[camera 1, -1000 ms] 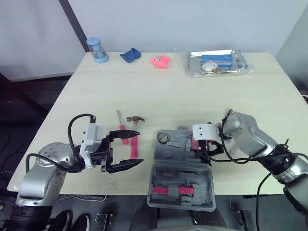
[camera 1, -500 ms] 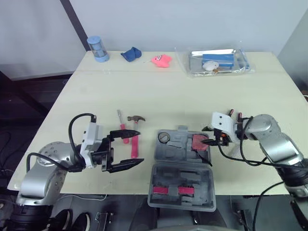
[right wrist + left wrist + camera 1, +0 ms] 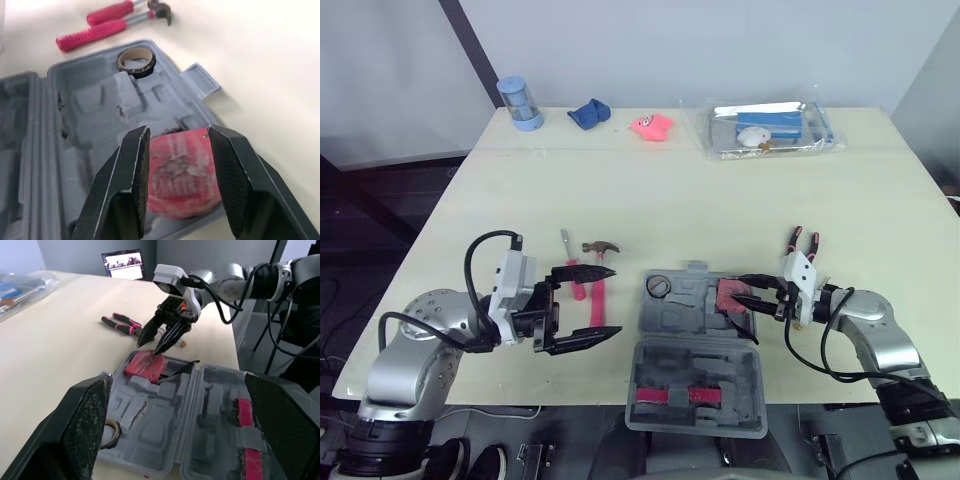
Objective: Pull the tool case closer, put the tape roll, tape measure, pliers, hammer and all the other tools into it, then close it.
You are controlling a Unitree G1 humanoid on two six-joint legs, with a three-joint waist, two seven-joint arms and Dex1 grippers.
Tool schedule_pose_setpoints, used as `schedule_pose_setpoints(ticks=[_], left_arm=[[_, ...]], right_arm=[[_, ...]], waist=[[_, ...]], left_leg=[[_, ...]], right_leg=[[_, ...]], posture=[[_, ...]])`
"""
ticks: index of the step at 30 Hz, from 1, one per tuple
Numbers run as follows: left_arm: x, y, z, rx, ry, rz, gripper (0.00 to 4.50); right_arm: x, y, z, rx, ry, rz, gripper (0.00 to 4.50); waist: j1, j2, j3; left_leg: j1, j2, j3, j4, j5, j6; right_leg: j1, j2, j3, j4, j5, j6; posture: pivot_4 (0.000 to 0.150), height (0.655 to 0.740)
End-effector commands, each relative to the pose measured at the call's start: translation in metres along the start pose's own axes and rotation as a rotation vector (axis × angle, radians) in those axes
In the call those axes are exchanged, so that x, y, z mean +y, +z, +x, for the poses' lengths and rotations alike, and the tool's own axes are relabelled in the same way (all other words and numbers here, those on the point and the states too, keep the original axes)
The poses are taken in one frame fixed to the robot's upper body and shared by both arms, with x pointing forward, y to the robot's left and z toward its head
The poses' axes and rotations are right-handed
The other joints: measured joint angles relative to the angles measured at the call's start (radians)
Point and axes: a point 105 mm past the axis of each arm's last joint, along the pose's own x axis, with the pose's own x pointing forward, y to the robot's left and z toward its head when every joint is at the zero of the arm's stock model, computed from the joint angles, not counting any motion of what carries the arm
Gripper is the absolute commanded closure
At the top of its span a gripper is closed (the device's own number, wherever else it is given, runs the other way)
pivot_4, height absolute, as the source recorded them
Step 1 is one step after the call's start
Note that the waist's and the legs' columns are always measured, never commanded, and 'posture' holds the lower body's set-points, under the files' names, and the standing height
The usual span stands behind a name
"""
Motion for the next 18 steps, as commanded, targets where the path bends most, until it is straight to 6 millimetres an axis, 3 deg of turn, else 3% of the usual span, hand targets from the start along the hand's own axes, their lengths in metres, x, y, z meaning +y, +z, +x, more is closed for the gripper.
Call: schedule_pose_setpoints(ticks=[1,9,18], left_arm=[[0.001,0.004,-0.002,-0.009,-0.002,0.018,0.00],[0.001,0.005,-0.003,-0.006,0.000,0.016,0.00],[0.002,0.005,-0.003,-0.008,0.008,0.014,0.00]], right_arm=[[0.001,-0.010,-0.005,-0.027,-0.003,0.008,2.57],[0.003,-0.041,0.001,0.069,0.014,0.018,2.57],[0.005,-0.071,0.007,0.254,0.051,0.027,2.57]], waist=[[0.001,0.000,0.000],[0.000,-0.001,-0.001],[-0.013,-0.008,-0.005]], left_leg=[[0.000,0.000,0.000,0.000,0.000,0.000],[0.003,0.000,0.001,0.000,0.000,0.000],[0.019,0.001,0.002,-0.001,0.000,0.000]], right_leg=[[0.000,0.000,0.000,0.000,0.000,0.000],[0.002,0.000,0.000,0.000,0.000,0.000],[0.019,0.001,0.002,-0.001,0.000,0.000]], posture=[[0.150,0.7400],[0.150,0.7400],[0.150,0.7400]])
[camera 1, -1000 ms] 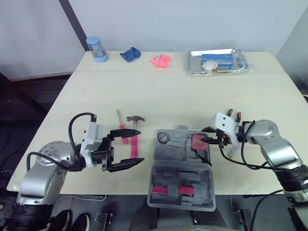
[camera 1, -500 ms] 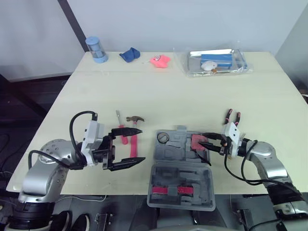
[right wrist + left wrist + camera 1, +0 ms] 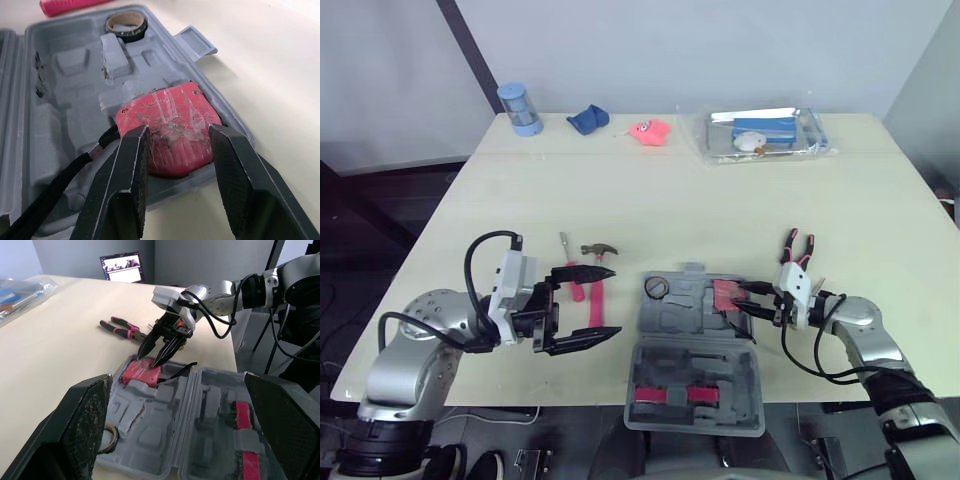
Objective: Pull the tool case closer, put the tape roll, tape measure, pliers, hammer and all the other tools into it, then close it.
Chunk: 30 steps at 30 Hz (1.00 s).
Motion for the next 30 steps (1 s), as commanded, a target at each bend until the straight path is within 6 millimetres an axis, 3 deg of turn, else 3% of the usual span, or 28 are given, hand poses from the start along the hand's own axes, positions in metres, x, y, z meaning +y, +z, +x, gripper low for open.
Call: schedule_pose_setpoints(ticks=[1,5,9,16,22,27,30], left_arm=[[0.002,0.005,-0.002,-0.010,0.008,0.018,0.00],[0.001,0.003,-0.003,-0.009,0.014,0.016,0.00],[0.000,0.001,-0.003,-0.010,0.024,0.007,0.00],[0.005,-0.009,-0.014,-0.019,0.121,-0.036,0.00],[0.012,-0.015,-0.030,-0.056,0.262,-0.083,0.00],[0.011,-0.028,-0.048,-0.046,0.386,-0.123,0.00],[0.011,-0.039,-0.067,-0.043,0.508,-0.156,0.00]], right_arm=[[0.015,-0.042,0.000,0.193,0.040,0.080,2.57],[0.017,-0.057,-0.006,0.337,0.064,0.129,2.57],[0.017,-0.055,-0.008,0.413,0.075,0.161,2.57],[-0.003,-0.003,-0.005,0.164,-0.062,0.002,2.57],[0.004,0.039,-0.019,-0.099,-0.114,-0.064,2.57],[0.006,0.050,-0.049,-0.153,-0.200,-0.083,2.57],[0.005,0.044,-0.084,-0.170,-0.318,-0.027,2.57]], waist=[[-0.005,-0.003,-0.002],[-0.009,-0.005,-0.006],[-0.005,-0.006,-0.011],[0.001,-0.008,-0.013],[0.012,-0.002,-0.008],[0.014,0.002,-0.006],[0.020,0.002,-0.006]], left_leg=[[0.001,0.000,0.000,0.000,0.000,0.000],[0.004,0.000,0.000,-0.001,0.000,0.000],[0.010,0.000,0.000,-0.002,0.000,0.000],[0.010,0.000,0.000,-0.003,0.000,0.000],[0.002,0.000,0.000,-0.003,0.000,0.000],[-0.003,0.000,0.000,-0.002,0.000,0.000],[-0.005,0.000,-0.001,-0.002,0.000,0.000]], right_leg=[[0.001,0.000,0.000,0.000,0.000,0.000],[0.003,0.000,0.001,0.000,0.000,0.000],[0.009,0.000,0.001,-0.002,0.000,0.000],[0.009,0.000,0.000,-0.004,0.000,0.000],[0.002,0.000,0.001,-0.003,0.000,0.000],[-0.002,0.000,0.000,-0.003,0.000,0.000],[-0.002,-0.001,-0.001,-0.005,0.000,0.000]], posture=[[0.150,0.7400],[0.150,0.7400],[0.150,0.7400],[0.150,0.7400],[0.150,0.7400],[0.150,0.7400],[0.150,0.7400]])
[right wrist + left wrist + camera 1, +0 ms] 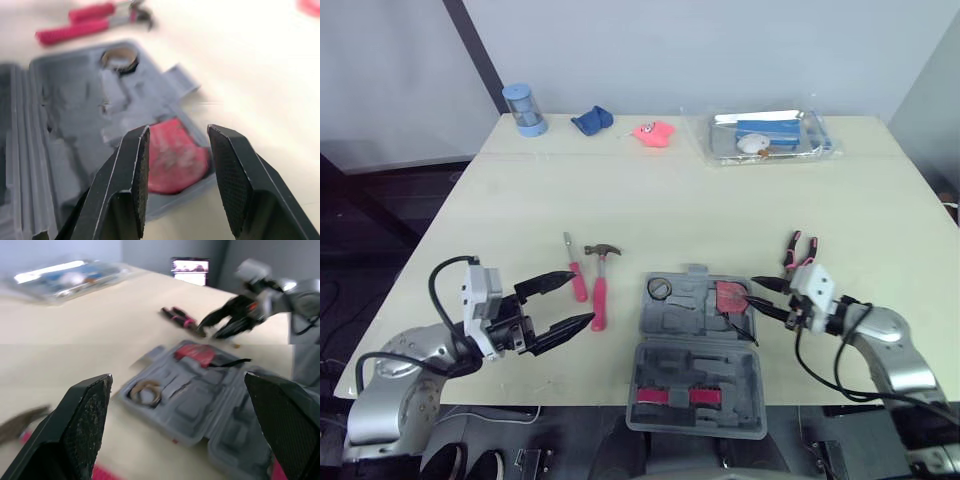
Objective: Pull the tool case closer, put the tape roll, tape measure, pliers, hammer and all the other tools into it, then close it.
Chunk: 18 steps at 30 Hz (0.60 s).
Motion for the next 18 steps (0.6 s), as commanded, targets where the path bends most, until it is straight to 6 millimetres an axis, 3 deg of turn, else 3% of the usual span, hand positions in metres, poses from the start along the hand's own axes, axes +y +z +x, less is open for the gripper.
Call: schedule_pose_setpoints(ticks=[1,10,15,18], left_arm=[[0.013,-0.003,-0.024,-0.009,0.149,0.006,0.00],[0.026,-0.043,-0.080,0.056,0.427,-0.080,0.00],[0.033,-0.058,-0.105,0.061,0.553,-0.119,0.00],[0.031,-0.067,-0.110,0.080,0.568,-0.137,0.00]], right_arm=[[-0.016,0.009,-0.041,-0.043,-0.163,0.020,2.57],[-0.015,-0.034,-0.146,0.053,-0.529,0.180,2.57],[-0.003,-0.054,-0.185,0.078,-0.699,0.288,0.18],[0.004,-0.063,-0.194,0.103,-0.730,0.309,0.08]], waist=[[0.003,0.000,0.000],[-0.003,0.000,0.000],[-0.003,0.000,0.000],[-0.004,0.000,0.000]], left_leg=[[0.000,0.000,0.000,0.000,0.000,0.000],[0.001,0.000,0.001,0.000,0.000,0.000],[0.001,0.000,0.001,0.000,0.000,0.000],[0.001,0.000,0.002,0.000,0.000,0.000]], right_leg=[[0.000,0.000,0.000,0.000,0.000,0.000],[0.000,0.000,0.000,0.000,0.000,0.000],[0.000,0.000,0.001,0.000,-0.001,-0.001],[0.000,0.000,0.001,0.000,-0.002,-0.002]], posture=[[0.150,0.7400],[0.150,0.7400],[0.150,0.7400],[0.150,0.7400]])
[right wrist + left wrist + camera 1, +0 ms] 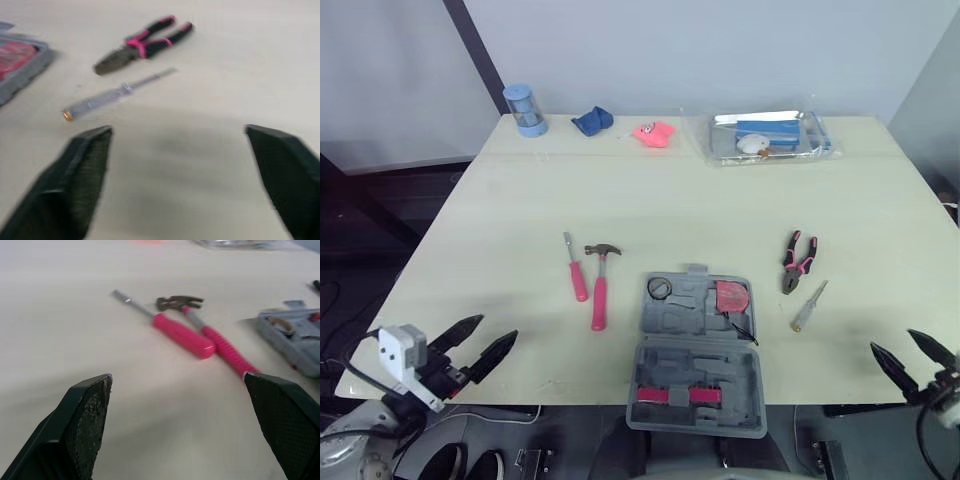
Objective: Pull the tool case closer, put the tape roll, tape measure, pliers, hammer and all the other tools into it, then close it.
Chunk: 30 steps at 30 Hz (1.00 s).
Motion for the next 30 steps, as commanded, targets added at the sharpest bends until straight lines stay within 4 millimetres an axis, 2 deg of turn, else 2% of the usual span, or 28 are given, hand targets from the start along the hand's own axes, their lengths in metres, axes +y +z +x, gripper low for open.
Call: schedule_pose_setpoints(ticks=[1,6,12,15,18,23,30], left_arm=[[0.005,-0.001,-0.009,0.001,0.037,0.018,0.00],[0.004,0.003,-0.003,-0.001,0.013,0.032,0.00],[-0.008,0.022,0.019,-0.031,-0.099,0.084,0.00],[-0.023,0.036,0.035,-0.047,-0.201,0.142,0.00],[-0.034,0.045,0.047,-0.050,-0.284,0.201,0.00],[-0.073,0.069,0.072,-0.082,-0.509,0.290,0.00],[-0.108,0.092,0.084,-0.119,-0.703,0.347,0.00]], right_arm=[[-0.008,0.003,-0.010,-0.022,-0.057,-0.017,0.08],[-0.003,0.009,0.000,-0.037,-0.055,-0.028,0.08],[0.022,0.043,0.037,-0.096,0.009,-0.050,0.08],[0.038,0.058,0.058,-0.087,0.028,-0.068,0.08],[0.049,0.061,0.073,-0.035,0.013,-0.073,0.08],[0.072,0.071,0.103,0.024,0.010,-0.078,0.08],[0.087,0.070,0.135,0.087,-0.071,-0.008,0.08]], waist=[[-0.001,0.000,0.000],[0.000,0.000,0.000],[0.000,0.000,0.000],[0.001,0.000,0.000],[0.004,0.000,0.000],[0.003,0.001,0.000],[-0.001,0.001,0.000]], left_leg=[[0.000,0.000,0.001,0.000,0.000,0.000],[0.000,0.000,0.001,0.000,0.000,0.000],[0.000,0.000,0.001,0.000,0.000,0.000],[0.000,0.000,0.001,0.000,0.000,0.000],[0.000,0.000,0.000,0.000,0.000,0.000],[-0.001,0.000,0.000,0.000,0.000,0.000],[-0.001,0.000,-0.001,0.000,0.000,0.000]], right_leg=[[0.000,0.000,0.000,0.000,0.000,0.000],[0.000,0.000,0.001,0.000,-0.001,-0.001],[0.000,0.000,0.001,0.000,0.001,0.001],[0.000,0.000,0.001,0.000,0.001,0.002],[0.000,0.000,0.001,0.000,0.001,0.002],[-0.001,0.000,0.000,0.000,0.001,0.002],[-0.002,0.000,0.000,0.001,0.001,0.002]], posture=[[0.150,0.7400],[0.150,0.7400],[0.150,0.7400],[0.150,0.7400],[0.150,0.7400],[0.150,0.7400],[0.150,0.7400]])
